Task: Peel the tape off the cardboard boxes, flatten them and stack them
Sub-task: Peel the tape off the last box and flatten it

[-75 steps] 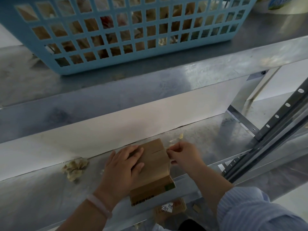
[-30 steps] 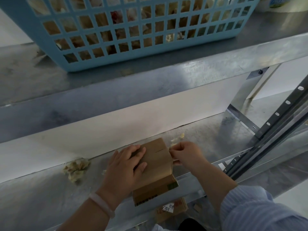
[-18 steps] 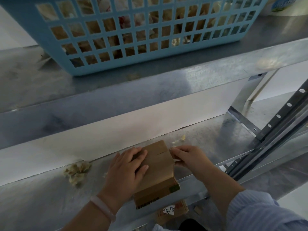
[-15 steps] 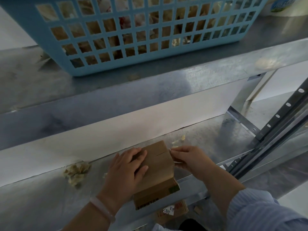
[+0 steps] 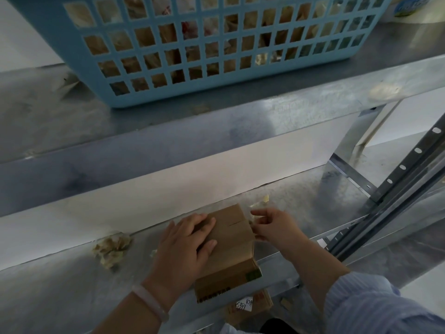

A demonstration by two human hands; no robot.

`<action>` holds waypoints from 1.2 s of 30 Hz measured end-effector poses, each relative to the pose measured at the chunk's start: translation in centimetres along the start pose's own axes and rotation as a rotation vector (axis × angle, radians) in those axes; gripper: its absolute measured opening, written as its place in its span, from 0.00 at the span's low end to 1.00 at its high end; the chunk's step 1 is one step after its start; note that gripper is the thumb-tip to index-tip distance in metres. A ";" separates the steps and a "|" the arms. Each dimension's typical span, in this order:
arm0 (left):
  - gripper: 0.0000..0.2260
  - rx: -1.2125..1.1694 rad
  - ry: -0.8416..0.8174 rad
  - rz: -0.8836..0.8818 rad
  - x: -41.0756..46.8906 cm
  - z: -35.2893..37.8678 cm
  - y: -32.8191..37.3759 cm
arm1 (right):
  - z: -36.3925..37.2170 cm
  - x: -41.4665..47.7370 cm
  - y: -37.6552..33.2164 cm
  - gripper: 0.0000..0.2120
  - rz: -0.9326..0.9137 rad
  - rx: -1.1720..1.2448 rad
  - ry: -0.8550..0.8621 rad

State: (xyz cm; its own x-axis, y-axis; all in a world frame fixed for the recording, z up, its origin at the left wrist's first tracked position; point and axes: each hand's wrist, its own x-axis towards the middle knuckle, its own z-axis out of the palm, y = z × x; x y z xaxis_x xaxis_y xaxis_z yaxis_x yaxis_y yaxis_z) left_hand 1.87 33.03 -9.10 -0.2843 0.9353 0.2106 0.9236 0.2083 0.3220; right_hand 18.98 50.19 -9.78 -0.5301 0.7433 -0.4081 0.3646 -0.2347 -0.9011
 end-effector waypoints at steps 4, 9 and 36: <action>0.23 -0.007 -0.004 -0.001 -0.1 -0.1 0.0 | -0.8 0.2 0.6 0.08 -0.031 -0.177 0.091; 0.23 -0.018 0.000 -0.007 0.0 0.1 -0.1 | -2.9 0.6 0.6 0.14 -0.037 -0.348 0.264; 0.15 -0.844 0.246 -0.595 -2.5 -2.3 -0.2 | 1.3 -5.4 -2.8 0.06 -0.291 -0.091 -0.003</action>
State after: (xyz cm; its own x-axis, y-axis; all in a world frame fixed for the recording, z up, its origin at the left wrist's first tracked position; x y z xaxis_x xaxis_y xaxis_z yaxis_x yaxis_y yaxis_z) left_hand 1.86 30.00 -7.59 -0.7632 0.6448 -0.0415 0.1676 0.2595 0.9511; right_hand 19.82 45.98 -5.24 -0.6244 0.7694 -0.1348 0.2639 0.0453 -0.9635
